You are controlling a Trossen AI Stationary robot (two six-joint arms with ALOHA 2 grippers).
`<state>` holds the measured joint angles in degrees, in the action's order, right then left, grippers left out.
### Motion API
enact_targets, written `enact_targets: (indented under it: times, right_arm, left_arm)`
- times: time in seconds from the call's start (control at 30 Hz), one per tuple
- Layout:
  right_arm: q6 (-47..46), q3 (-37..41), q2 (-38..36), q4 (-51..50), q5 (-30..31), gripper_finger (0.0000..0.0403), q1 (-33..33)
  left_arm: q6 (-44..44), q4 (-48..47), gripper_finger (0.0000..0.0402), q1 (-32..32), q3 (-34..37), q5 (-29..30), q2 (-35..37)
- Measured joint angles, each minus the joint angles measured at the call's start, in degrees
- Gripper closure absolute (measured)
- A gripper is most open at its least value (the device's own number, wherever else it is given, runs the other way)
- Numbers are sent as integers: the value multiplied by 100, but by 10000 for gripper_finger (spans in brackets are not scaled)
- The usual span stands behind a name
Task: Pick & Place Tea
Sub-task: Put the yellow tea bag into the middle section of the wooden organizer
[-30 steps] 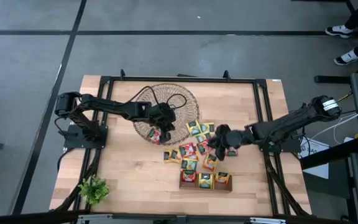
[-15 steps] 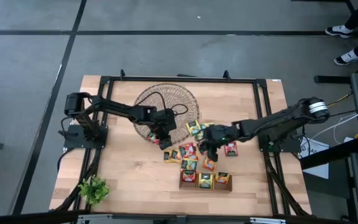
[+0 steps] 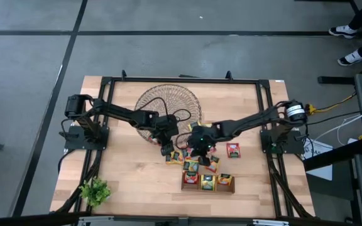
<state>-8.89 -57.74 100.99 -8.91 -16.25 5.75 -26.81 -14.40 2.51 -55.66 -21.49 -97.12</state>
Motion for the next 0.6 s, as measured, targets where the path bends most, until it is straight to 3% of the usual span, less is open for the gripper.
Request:
enact_targets:
  times: [0.17,0.43,0.6]
  right_arm:
    - [-204,-36,178,1,2,398,-70]
    - [-184,-38,204,291,-30,399,-71]
    - [-231,-36,206,304,1025,399,-93]
  left_arm:
    - [188,-2,358,-23,0,270,0]
    - [193,-50,358,-28,0,-16,-68]
    - [664,-123,359,-99,5,159,-155]
